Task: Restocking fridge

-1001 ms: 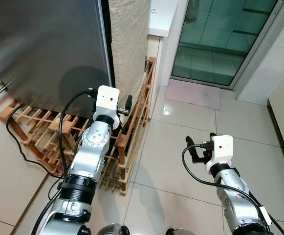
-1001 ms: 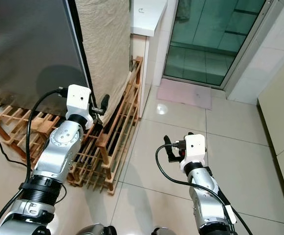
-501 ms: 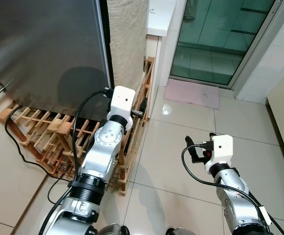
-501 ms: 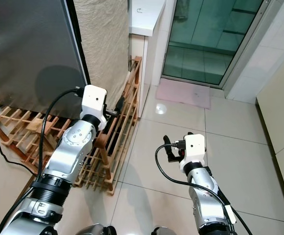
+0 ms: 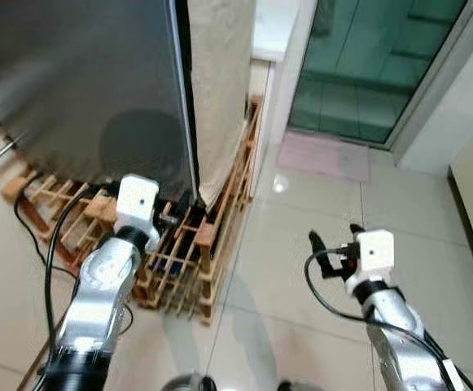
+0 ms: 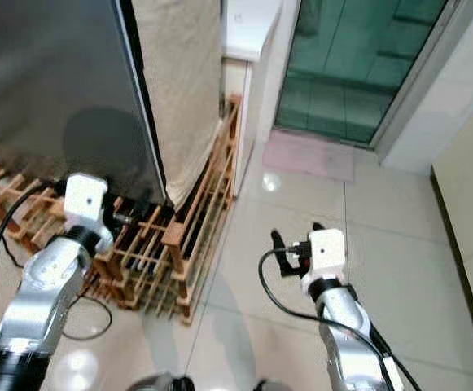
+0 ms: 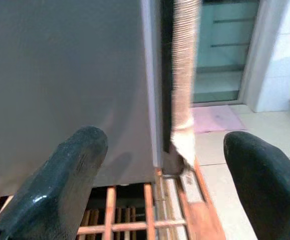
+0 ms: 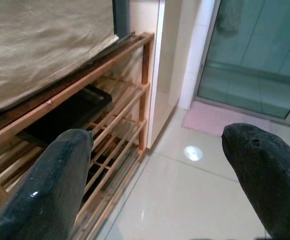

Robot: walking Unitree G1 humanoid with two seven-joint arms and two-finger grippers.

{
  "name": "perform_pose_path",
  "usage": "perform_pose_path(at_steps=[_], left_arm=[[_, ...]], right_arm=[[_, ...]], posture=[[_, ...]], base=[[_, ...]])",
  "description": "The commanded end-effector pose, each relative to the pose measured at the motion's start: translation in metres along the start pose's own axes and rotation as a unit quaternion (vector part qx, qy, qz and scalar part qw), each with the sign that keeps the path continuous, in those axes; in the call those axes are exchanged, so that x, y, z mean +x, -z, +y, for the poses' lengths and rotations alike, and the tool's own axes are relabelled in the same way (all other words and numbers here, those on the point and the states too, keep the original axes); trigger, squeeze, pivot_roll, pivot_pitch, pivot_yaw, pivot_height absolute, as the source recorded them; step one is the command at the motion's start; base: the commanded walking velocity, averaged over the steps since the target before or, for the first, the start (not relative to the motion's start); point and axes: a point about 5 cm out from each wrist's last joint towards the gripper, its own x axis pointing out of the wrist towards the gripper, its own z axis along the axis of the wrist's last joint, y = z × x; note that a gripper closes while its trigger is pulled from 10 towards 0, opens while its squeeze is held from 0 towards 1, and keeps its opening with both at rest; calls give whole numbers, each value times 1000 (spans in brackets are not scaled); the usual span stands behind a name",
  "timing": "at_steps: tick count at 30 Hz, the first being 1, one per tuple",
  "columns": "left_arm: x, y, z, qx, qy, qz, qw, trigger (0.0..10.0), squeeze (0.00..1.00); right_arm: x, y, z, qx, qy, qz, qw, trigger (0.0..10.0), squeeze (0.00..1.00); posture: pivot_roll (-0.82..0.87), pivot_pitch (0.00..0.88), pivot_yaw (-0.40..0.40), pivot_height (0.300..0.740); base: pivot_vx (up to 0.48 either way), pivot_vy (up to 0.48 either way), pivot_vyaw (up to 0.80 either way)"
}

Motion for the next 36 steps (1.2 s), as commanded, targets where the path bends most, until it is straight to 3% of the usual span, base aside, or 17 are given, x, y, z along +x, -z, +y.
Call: perform_pose_path(at_steps=[1, 3, 7, 11, 29, 36], left_arm=[[0, -9, -5, 6, 22, -24, 999, 10000, 0], [-18, -1, -15, -6, 18, -26, 999, 10000, 0], [-25, -1, -26, -20, 16, -25, 999, 10000, 0], [-18, -18, -35, -33, 30, -65, 997, 10000, 0], [-10, -32, -38, -46, 18, -87, 995, 10000, 0], [-5, -35, -45, -28, 36, -89, 995, 10000, 0]], right_arm=[[-3, -2, -3, 0, 0, 0, 1000, 10000, 0], [-16, 0, -10, 1, 12, 3, 1000, 10000, 0], [-18, 0, -10, 4, 17, 2, 1000, 10000, 0], [-12, -3, -8, 2, 13, -5, 1000, 10000, 0], [-6, -7, -8, -5, 13, -15, 1000, 10000, 0], [-3, -8, -7, -8, 8, -16, 1000, 10000, 0]], posture=[[-30, 18, -7, 731], [-38, 10, -10, 731], [-37, 7, -10, 731], [-30, 0, -10, 731], [-35, 0, -18, 731], [-37, 0, -18, 731]], base=[[0, 0, 0], [0, 0, 0], [0, 0, 0], [0, 0, 0], [377, 0, 0], [0, 0, 0]])
